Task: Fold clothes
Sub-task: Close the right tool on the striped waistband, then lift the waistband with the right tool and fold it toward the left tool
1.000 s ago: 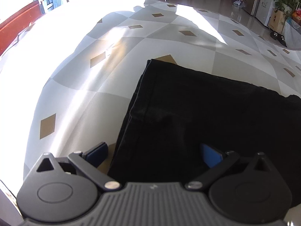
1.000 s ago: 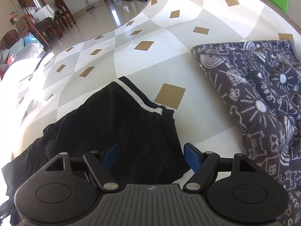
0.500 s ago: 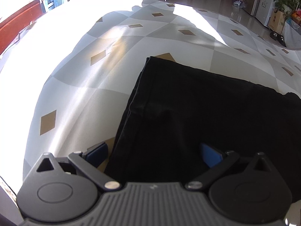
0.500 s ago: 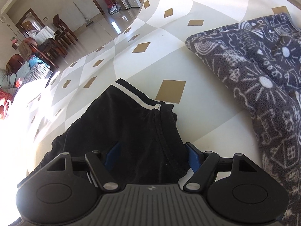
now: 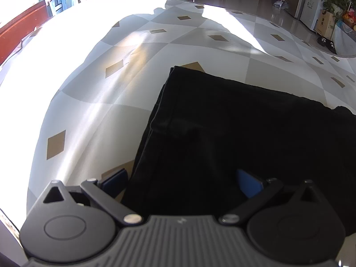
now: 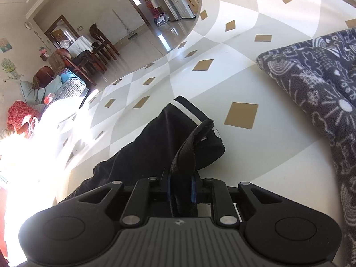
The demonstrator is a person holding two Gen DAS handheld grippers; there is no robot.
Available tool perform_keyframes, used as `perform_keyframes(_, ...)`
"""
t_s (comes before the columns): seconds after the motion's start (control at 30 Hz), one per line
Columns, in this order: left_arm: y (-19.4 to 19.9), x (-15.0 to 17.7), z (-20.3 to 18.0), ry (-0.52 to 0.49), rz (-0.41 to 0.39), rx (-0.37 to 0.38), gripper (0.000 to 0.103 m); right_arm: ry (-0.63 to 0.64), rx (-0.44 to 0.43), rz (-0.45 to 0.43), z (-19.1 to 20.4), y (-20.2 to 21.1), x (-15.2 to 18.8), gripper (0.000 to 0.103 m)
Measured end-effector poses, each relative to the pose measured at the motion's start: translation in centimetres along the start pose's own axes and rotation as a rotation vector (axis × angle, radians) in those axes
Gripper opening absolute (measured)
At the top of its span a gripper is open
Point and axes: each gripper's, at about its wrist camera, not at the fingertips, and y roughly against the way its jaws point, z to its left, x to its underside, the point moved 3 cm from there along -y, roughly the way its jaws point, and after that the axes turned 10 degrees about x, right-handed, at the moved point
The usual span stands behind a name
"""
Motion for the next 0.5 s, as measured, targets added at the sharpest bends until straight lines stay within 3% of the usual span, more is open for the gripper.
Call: perform_keyframes(0.5, 0.0, -0.1, 0.0, 0.014, 0.002, 0.000, 0.103, 0.201, -0.114, -0.046, 6.0, 1.9, 1.4, 0.016)
